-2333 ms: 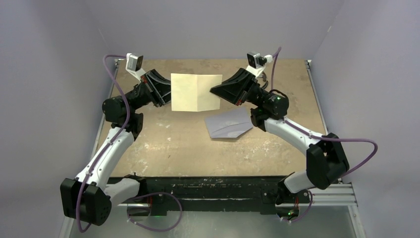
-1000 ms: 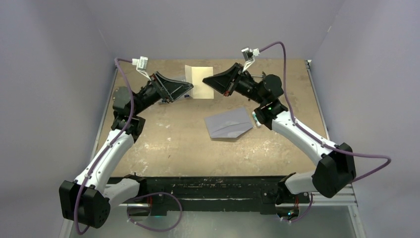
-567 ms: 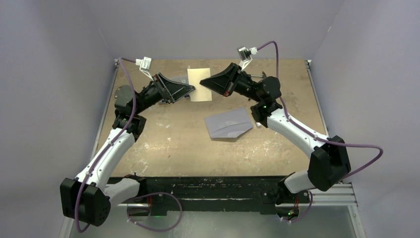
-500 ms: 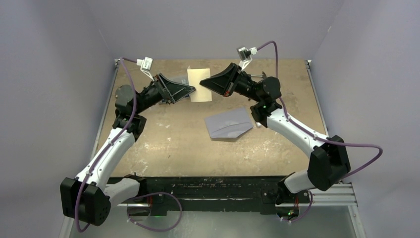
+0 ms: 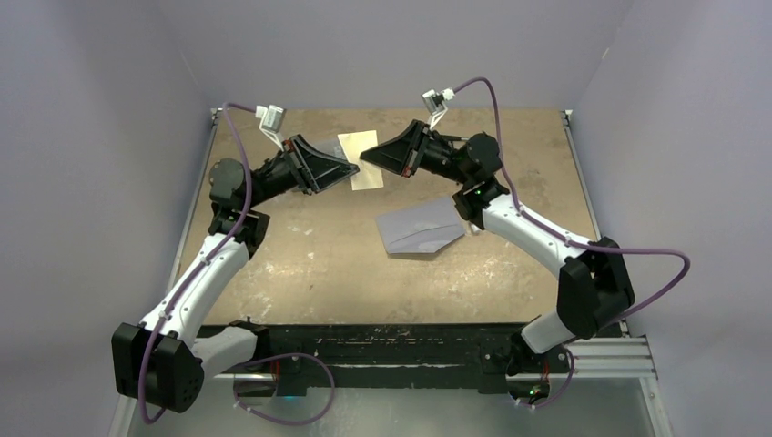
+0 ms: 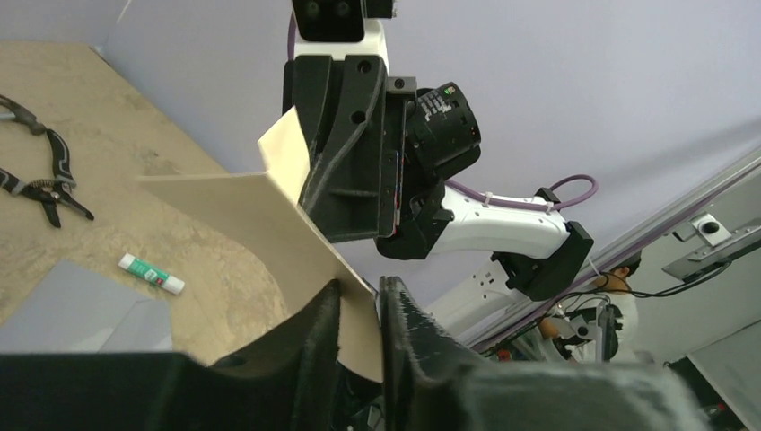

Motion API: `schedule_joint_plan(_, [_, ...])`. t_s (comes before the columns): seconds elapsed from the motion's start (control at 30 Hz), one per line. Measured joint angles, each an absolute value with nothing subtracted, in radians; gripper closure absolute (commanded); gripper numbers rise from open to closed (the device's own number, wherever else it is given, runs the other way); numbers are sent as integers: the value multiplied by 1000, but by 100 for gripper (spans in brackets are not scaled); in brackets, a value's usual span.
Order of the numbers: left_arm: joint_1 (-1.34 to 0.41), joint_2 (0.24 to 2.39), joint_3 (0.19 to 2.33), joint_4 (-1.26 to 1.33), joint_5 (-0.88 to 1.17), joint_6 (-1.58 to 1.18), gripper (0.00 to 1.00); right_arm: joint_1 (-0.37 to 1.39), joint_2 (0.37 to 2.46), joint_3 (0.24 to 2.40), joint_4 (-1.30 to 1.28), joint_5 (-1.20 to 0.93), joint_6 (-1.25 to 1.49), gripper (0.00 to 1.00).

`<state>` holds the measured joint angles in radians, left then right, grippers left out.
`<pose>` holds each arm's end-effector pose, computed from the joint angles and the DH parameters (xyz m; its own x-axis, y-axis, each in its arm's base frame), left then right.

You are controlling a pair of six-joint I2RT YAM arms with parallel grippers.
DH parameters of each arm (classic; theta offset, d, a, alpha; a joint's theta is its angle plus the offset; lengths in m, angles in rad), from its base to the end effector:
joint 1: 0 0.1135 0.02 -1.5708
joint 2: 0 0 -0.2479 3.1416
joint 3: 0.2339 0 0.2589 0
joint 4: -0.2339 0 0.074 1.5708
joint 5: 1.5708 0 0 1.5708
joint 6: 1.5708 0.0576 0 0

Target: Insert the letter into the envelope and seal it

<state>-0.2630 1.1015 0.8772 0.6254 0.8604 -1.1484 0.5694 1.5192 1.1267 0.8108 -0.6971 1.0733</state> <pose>0.2489 -0.1122 0.3806 -0.6148 -0.4505 -0.6474 0.6897 0.0912 -0.7184 0.2924 0.2311 0.3682 -0.6342 0.3940 -0.6652 -0.7337 -0.0352 0.6786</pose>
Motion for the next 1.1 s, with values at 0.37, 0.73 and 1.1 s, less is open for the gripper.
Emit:
schedule_joint_plan(0.37, [-263,1102,928,454,880,-1016,100,567,1509,1140,718,-687,1027,55])
schedule_joint_plan(0.73, [-263,1095,953,370,893,-947,100,569,1367,1085,628,-611,984,2])
schedule_joint_plan(1.1, [-263,1074,967,440,923,-1001,100,569,1436,1039,714,-627,1129,4])
